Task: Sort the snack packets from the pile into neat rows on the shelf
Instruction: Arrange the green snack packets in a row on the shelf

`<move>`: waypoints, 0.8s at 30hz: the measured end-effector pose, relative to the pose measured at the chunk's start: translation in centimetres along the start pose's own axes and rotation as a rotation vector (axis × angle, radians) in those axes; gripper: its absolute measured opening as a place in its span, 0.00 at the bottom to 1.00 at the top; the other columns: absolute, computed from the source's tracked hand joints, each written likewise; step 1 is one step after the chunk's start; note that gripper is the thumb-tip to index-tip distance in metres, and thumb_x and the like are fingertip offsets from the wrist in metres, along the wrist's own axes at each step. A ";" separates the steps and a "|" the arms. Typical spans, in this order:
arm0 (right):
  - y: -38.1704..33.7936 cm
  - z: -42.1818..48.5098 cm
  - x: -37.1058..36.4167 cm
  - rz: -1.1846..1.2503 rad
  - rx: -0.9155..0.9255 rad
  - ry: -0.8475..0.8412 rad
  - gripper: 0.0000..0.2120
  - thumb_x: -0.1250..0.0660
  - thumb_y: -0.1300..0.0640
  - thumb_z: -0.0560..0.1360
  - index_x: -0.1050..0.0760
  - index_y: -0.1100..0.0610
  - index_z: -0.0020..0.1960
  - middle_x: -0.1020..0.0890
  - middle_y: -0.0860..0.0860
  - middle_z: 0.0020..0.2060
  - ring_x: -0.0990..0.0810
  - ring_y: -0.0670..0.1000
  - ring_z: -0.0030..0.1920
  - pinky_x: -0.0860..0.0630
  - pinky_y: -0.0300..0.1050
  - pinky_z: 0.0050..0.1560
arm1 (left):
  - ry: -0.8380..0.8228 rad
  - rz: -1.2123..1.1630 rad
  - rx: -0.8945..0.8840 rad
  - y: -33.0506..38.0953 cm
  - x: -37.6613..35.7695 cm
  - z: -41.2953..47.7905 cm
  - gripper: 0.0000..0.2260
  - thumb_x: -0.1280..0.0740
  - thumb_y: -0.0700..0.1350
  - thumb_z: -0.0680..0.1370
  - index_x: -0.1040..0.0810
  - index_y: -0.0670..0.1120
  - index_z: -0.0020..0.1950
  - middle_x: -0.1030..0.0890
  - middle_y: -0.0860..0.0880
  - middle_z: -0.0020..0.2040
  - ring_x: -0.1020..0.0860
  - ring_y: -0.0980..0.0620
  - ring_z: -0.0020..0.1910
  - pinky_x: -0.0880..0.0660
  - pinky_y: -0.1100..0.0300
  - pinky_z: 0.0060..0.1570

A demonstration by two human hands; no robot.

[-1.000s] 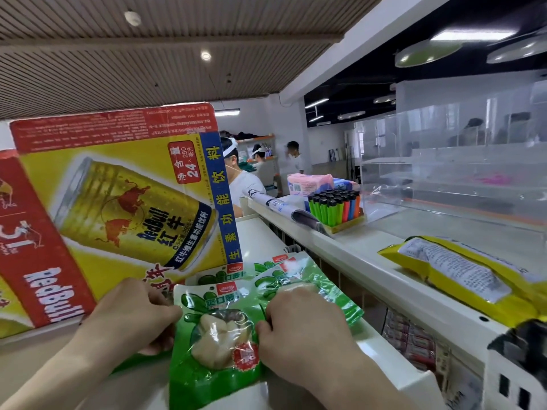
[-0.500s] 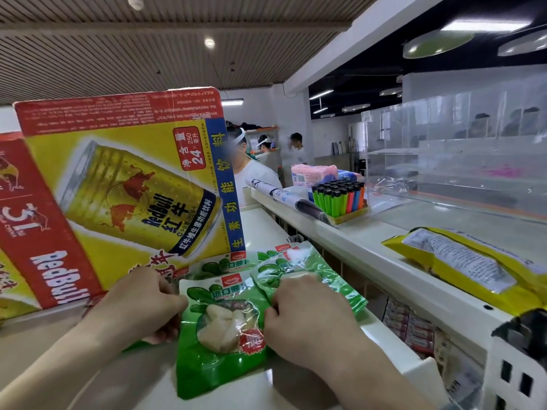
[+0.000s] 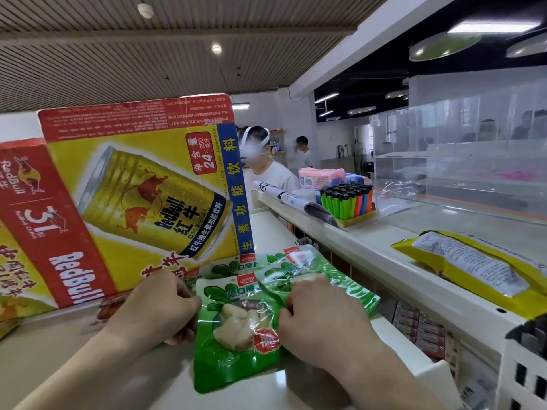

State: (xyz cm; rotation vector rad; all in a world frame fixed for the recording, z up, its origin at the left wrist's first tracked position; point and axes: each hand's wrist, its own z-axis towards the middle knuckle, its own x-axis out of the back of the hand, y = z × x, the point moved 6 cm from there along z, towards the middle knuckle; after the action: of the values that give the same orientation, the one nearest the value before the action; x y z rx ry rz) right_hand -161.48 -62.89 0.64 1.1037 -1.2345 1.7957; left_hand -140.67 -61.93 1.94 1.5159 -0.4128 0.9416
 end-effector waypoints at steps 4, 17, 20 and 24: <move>0.3 0.2 -0.3 -0.009 -0.027 0.002 0.11 0.41 0.50 0.74 0.37 0.53 0.36 0.27 0.54 0.48 0.26 0.55 0.42 0.34 0.46 0.43 | -0.005 0.021 -0.003 0.0 -0.1 0.0 0.15 0.33 0.37 0.78 0.20 0.36 0.32 0.19 0.42 0.25 0.22 0.50 0.21 0.26 0.61 0.23; 0.7 0.9 -1.0 -0.034 0.090 0.044 0.19 0.45 0.51 0.80 0.32 0.48 0.70 0.33 0.47 0.72 0.37 0.52 0.71 0.38 0.54 0.72 | -0.007 0.038 -0.019 -0.8 -0.2 0.8 0.14 0.34 0.38 0.77 0.19 0.36 0.32 0.19 0.42 0.26 0.17 0.43 0.28 0.20 0.54 0.31; 0.4 0.5 -0.7 -0.102 0.099 0.087 0.18 0.47 0.49 0.80 0.30 0.47 0.68 0.29 0.46 0.67 0.35 0.52 0.66 0.34 0.53 0.68 | -0.001 0.034 -0.021 -1.0 -0.2 1.0 0.13 0.34 0.38 0.77 0.19 0.35 0.33 0.19 0.42 0.27 0.17 0.42 0.29 0.19 0.51 0.33; 0.4 0.3 -0.3 -0.120 0.060 0.083 0.19 0.45 0.50 0.80 0.29 0.47 0.69 0.30 0.48 0.67 0.38 0.53 0.67 0.34 0.51 0.68 | -0.002 0.059 -0.042 -1.0 -0.1 1.1 0.13 0.35 0.38 0.76 0.19 0.36 0.32 0.18 0.43 0.27 0.17 0.44 0.28 0.17 0.47 0.35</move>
State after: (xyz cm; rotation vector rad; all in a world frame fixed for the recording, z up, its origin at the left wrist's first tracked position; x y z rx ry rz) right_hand -161.63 -63.34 0.25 1.1022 -1.0494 1.7789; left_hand -139.61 -62.83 1.25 1.4735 -0.4780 0.9713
